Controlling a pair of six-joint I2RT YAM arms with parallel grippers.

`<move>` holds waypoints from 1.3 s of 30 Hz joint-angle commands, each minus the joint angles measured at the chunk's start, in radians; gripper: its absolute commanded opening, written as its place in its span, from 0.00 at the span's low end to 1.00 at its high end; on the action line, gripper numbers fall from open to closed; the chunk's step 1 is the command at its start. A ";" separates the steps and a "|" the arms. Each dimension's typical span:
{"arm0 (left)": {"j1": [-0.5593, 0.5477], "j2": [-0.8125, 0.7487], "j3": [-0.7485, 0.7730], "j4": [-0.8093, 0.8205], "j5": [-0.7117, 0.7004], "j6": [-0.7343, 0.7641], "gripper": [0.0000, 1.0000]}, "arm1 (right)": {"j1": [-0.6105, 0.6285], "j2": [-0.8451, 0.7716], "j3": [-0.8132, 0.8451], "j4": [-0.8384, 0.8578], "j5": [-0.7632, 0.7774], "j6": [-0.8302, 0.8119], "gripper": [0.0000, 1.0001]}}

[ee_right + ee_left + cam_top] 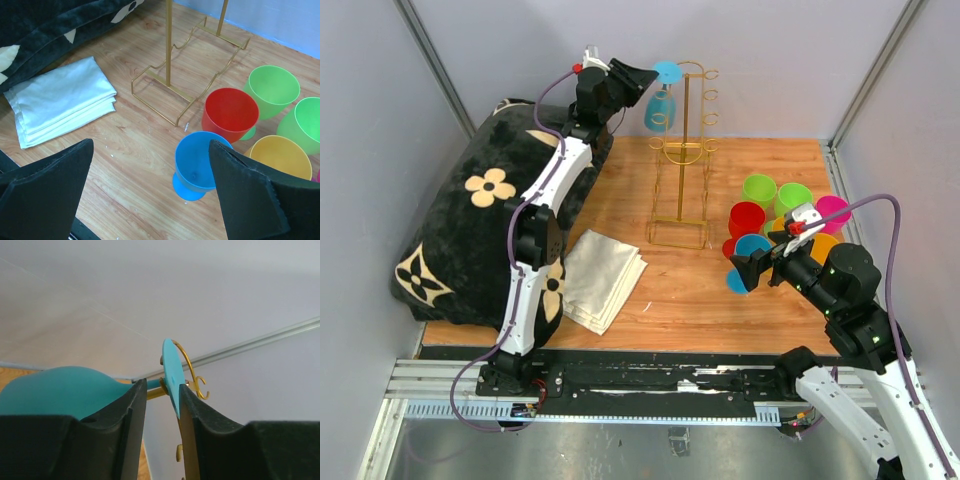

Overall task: Take the wine glass off the wine glass rack
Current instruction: Pick up the wine glass from the wine rack.

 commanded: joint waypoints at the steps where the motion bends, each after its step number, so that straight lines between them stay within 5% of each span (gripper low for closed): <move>1: -0.005 0.010 0.044 0.011 0.011 -0.009 0.32 | 0.014 0.005 -0.004 -0.004 0.014 -0.015 0.98; 17: -0.024 -0.047 0.047 -0.038 -0.110 0.036 0.02 | 0.014 -0.004 0.016 -0.034 0.044 -0.028 0.98; 39: -0.037 -0.117 0.032 -0.034 -0.273 0.071 0.01 | 0.014 -0.004 0.033 -0.053 0.098 -0.025 0.98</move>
